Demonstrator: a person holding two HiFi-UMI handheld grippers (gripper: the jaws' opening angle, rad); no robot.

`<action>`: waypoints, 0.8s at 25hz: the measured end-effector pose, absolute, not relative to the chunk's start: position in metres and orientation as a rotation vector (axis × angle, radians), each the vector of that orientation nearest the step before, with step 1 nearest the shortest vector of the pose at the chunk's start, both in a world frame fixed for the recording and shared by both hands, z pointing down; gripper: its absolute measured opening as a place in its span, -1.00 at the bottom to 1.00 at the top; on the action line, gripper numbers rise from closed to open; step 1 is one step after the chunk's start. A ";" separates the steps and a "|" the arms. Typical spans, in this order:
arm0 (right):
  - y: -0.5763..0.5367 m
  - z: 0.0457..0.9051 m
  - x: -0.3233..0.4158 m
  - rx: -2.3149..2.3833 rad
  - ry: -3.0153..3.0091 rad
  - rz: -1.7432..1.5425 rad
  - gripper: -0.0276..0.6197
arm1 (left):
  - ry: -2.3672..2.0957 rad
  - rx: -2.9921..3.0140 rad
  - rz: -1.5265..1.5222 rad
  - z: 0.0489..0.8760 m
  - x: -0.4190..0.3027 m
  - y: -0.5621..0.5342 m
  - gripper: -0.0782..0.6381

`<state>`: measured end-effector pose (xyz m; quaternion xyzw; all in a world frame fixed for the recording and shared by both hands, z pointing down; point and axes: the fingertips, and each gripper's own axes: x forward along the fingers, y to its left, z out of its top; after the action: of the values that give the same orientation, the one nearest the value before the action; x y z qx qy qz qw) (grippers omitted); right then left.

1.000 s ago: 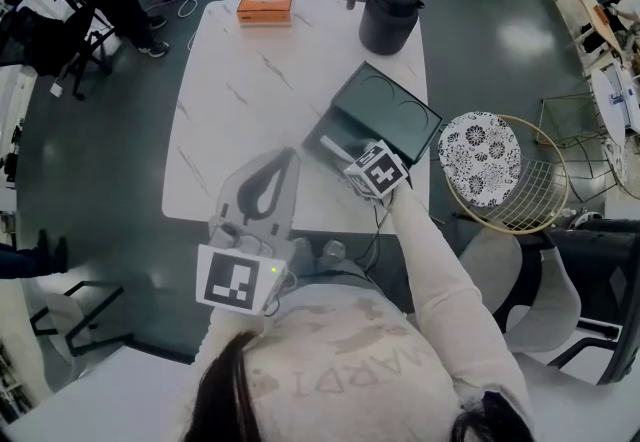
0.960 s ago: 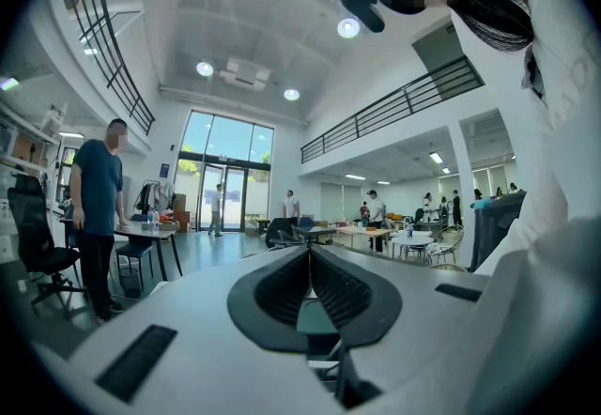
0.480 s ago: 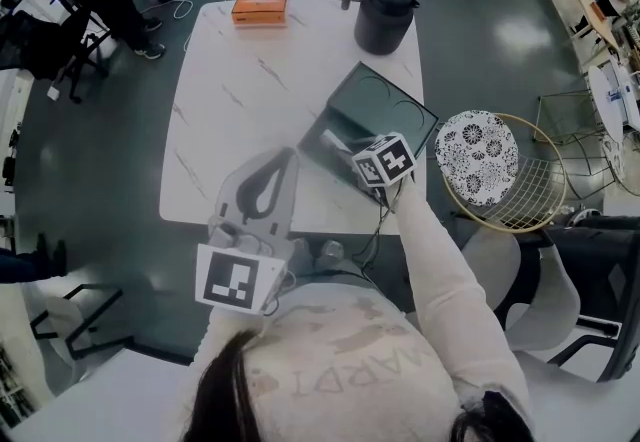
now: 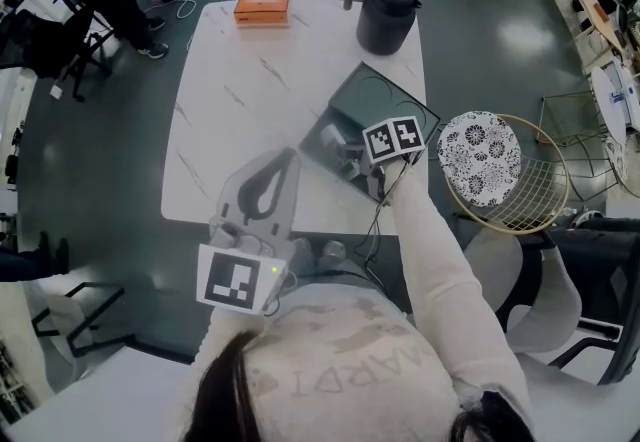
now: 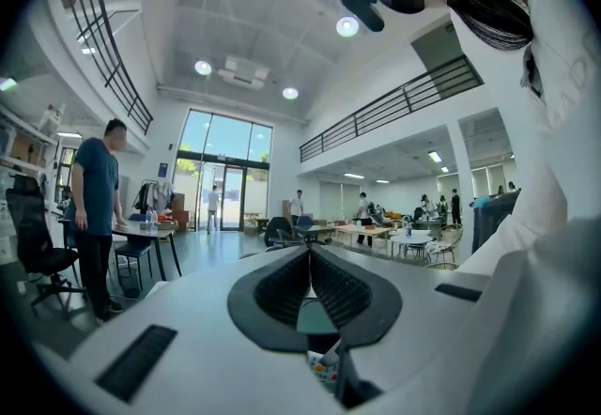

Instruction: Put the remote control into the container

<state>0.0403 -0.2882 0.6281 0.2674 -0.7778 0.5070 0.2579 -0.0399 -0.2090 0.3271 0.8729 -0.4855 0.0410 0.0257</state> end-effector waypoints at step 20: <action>-0.280 0.627 0.046 0.774 -2.156 0.965 -0.62 | -1.482 2.709 0.134 0.328 -0.031 -0.207 -0.74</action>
<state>0.0461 -0.2800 0.6267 0.2947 -0.8211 0.3676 0.3222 -0.0315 -0.2067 0.3278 0.8761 -0.4794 0.0435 0.0252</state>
